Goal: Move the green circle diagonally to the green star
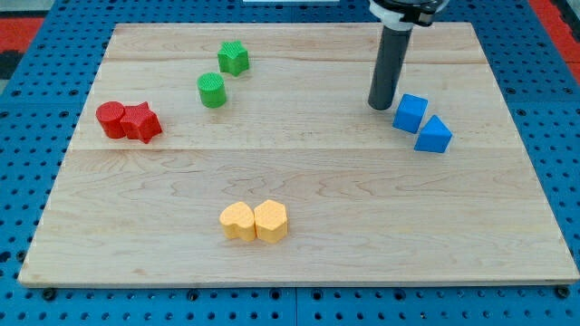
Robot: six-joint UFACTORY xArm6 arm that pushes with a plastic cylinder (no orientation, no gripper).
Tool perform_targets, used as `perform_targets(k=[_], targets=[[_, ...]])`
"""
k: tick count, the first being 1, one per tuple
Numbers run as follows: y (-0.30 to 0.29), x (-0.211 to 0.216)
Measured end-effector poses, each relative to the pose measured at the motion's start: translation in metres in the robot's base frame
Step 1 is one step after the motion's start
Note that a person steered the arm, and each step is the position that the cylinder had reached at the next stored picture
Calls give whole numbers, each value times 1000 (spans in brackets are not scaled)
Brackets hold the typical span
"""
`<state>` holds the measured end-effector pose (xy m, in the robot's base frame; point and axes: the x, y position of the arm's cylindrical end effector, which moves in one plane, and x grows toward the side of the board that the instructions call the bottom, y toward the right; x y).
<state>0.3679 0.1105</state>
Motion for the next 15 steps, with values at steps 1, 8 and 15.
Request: perform_targets(k=[1,8,15], targets=[[-29,0],[-244,-49],[-112,-92]])
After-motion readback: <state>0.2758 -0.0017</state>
